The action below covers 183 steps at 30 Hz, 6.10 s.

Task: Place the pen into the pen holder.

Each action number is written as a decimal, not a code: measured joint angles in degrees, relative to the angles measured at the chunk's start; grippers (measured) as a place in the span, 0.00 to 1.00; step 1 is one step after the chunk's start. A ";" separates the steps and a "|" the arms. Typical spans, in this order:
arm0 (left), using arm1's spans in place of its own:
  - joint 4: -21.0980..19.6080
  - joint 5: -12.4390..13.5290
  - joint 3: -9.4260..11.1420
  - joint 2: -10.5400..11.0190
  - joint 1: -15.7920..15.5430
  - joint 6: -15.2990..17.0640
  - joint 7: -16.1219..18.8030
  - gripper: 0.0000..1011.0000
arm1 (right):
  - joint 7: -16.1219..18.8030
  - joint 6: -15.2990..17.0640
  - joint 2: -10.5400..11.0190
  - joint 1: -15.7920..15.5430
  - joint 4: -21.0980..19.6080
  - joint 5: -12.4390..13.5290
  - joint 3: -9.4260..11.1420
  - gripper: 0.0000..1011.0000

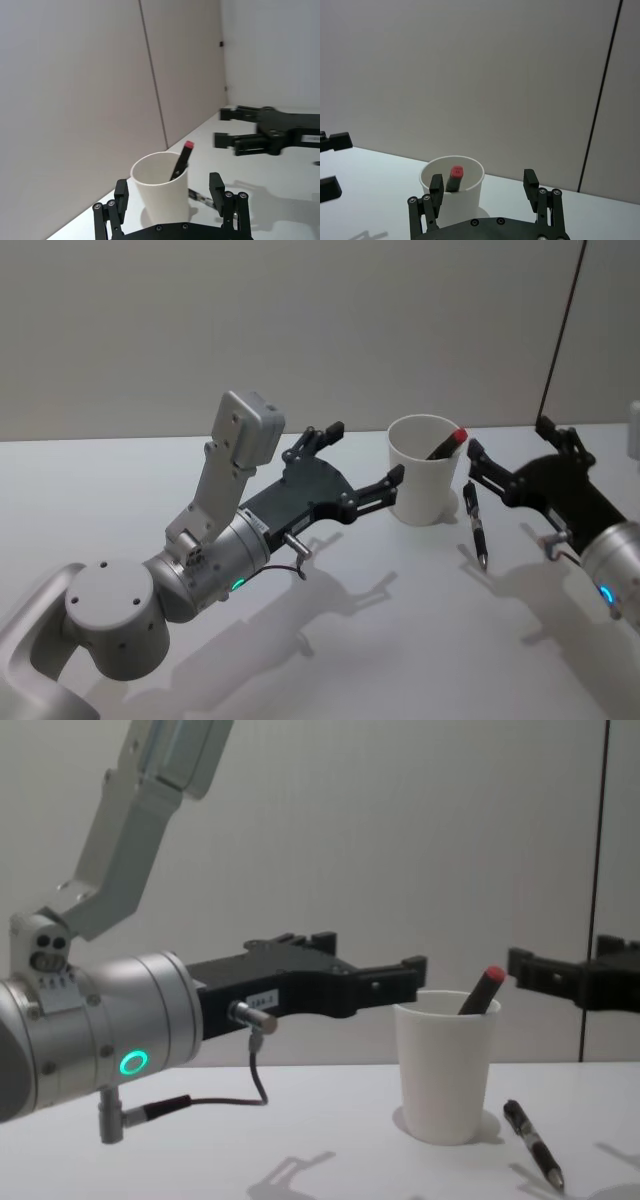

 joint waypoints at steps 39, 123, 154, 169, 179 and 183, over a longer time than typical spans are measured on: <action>-1.13 8.71 0.62 0.34 2.26 -1.70 20.42 0.99 | -2.05 -0.95 1.64 -4.81 -3.12 0.36 1.25 0.99; -1.09 8.68 0.59 0.33 2.22 -1.67 20.42 0.99 | -12.38 22.23 -7.77 3.36 1.92 -3.83 0.44 0.99; -1.09 8.68 0.59 0.33 2.22 -1.67 20.43 0.99 | -13.26 25.07 -12.98 9.07 11.79 -7.47 -1.09 0.99; -1.09 8.68 0.59 0.33 2.22 -1.67 20.43 0.99 | -14.19 26.52 -14.17 9.71 12.70 -8.01 -1.25 0.99; -1.09 8.68 0.59 0.33 2.22 -1.67 20.43 0.99 | -14.31 27.09 -14.86 10.23 14.03 -8.00 -1.08 0.99; -1.09 8.68 0.59 0.33 2.22 -1.67 20.43 0.99 | -14.19 27.19 -15.08 10.49 14.60 -7.99 -1.02 0.99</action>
